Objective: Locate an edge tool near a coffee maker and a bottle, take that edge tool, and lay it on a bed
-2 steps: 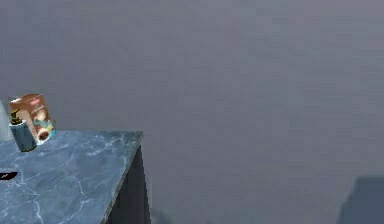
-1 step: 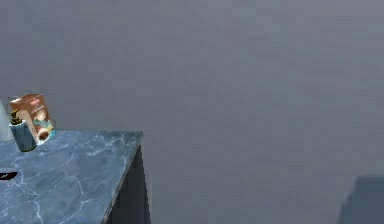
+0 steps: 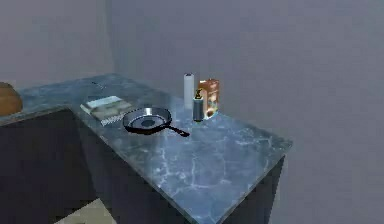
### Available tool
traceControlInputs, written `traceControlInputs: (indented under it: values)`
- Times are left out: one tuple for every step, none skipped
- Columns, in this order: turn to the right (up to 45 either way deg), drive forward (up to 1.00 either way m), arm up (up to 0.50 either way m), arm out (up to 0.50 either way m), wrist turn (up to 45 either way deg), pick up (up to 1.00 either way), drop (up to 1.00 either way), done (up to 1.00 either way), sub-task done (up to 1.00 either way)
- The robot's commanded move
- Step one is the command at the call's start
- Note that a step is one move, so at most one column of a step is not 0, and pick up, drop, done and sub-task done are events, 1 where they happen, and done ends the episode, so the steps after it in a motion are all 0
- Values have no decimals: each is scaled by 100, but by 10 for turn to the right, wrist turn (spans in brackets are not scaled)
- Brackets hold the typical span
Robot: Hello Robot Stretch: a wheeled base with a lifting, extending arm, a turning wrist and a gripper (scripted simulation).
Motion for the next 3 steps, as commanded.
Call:
traceControlInputs:
  values:
    - [-450, 0, 0, 0, 0, 0, 0, 0, 0]
    - [-450, 0, 0, 0, 0, 0, 0, 0, 0]
    - [-420, 0, 0, 0, 0, 0, 0, 0, 0]
